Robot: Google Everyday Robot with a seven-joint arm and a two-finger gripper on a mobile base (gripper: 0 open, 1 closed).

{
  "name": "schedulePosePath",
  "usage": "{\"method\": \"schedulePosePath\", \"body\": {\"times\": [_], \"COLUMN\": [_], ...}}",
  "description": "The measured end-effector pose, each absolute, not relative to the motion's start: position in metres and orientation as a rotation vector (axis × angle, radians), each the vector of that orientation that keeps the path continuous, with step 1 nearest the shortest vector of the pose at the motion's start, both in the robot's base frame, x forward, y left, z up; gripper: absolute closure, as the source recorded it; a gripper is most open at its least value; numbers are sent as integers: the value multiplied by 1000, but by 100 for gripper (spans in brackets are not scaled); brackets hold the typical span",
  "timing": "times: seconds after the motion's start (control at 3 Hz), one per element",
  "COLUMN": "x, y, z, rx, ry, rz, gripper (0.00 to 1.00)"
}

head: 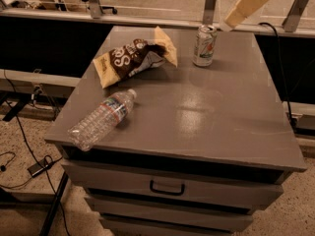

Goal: Pick 7up can

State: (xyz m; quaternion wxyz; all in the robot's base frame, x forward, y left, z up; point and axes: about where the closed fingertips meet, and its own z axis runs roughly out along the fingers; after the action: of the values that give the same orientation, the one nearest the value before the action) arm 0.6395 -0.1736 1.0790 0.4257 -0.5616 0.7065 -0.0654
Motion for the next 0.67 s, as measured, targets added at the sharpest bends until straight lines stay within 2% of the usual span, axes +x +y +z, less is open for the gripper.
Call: {"method": "schedulePosePath", "body": {"times": [0.67], "x": [654], "y": [-168], "z": [1065], "rx": [-1399], "ry": [1777], "rz": [-108], "gripper": [0]}}
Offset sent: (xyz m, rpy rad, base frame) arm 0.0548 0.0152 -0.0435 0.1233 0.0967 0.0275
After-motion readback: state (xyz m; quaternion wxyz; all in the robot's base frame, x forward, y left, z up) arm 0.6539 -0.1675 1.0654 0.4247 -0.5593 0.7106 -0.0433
